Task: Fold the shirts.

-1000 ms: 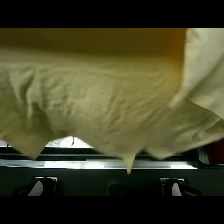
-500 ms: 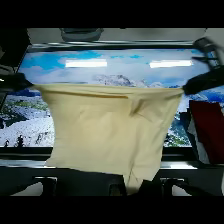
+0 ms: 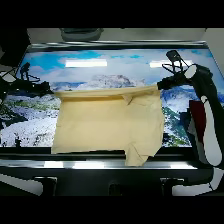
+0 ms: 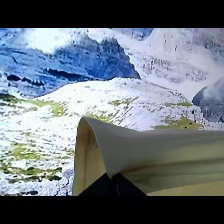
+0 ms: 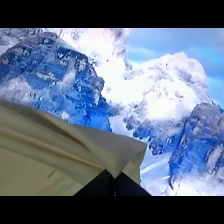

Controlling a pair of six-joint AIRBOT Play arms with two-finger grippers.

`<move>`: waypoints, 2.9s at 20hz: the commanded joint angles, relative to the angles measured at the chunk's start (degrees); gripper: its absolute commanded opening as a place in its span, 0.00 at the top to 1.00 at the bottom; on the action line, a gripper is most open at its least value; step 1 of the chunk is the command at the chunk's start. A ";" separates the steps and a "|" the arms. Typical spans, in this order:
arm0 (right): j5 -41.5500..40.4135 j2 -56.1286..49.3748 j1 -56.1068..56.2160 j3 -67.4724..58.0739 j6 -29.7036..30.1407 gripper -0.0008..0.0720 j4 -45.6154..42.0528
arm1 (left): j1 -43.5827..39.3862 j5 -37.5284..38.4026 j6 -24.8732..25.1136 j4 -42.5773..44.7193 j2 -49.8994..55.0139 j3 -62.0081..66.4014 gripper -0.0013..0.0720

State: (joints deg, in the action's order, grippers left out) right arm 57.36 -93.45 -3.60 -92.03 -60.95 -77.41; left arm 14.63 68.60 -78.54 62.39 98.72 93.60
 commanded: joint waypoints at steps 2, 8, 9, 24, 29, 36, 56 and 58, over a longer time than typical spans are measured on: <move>26.21 3.65 0.22 0.61 2.97 0.93 -7.10 | 1.68 18.01 -0.13 2.27 0.39 2.12 0.95; 26.43 3.61 0.22 17.49 1.60 0.93 -0.92 | 1.25 23.23 -1.01 5.84 0.39 -12.09 0.95; 23.69 3.54 0.22 19.43 0.96 0.93 -0.44 | 1.25 22.01 -1.01 6.08 0.39 -12.96 0.95; 35.41 10.80 -5.62 24.44 3.02 0.38 -3.87 | 9.57 9.75 -0.79 10.69 -25.88 -52.96 0.35; 34.05 13.09 -5.62 27.04 4.17 0.39 -4.28 | 9.57 3.85 1.22 6.67 -27.96 -58.69 0.38; 26.43 23.06 -5.62 43.25 3.93 0.28 2.08 | 9.57 -0.48 0.66 4.20 -27.96 -58.69 0.95; 16.26 35.06 -5.62 49.13 7.28 0.93 18.69 | 9.55 2.19 3.06 1.38 -35.63 -48.43 0.95; 14.71 33.11 -5.62 39.19 4.42 0.94 12.76 | 8.92 2.25 0.66 1.07 -35.30 -41.94 0.95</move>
State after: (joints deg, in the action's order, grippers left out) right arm 72.71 -60.34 -9.17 -42.52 -54.37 -58.74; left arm 23.92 69.67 -75.59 65.19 65.12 44.82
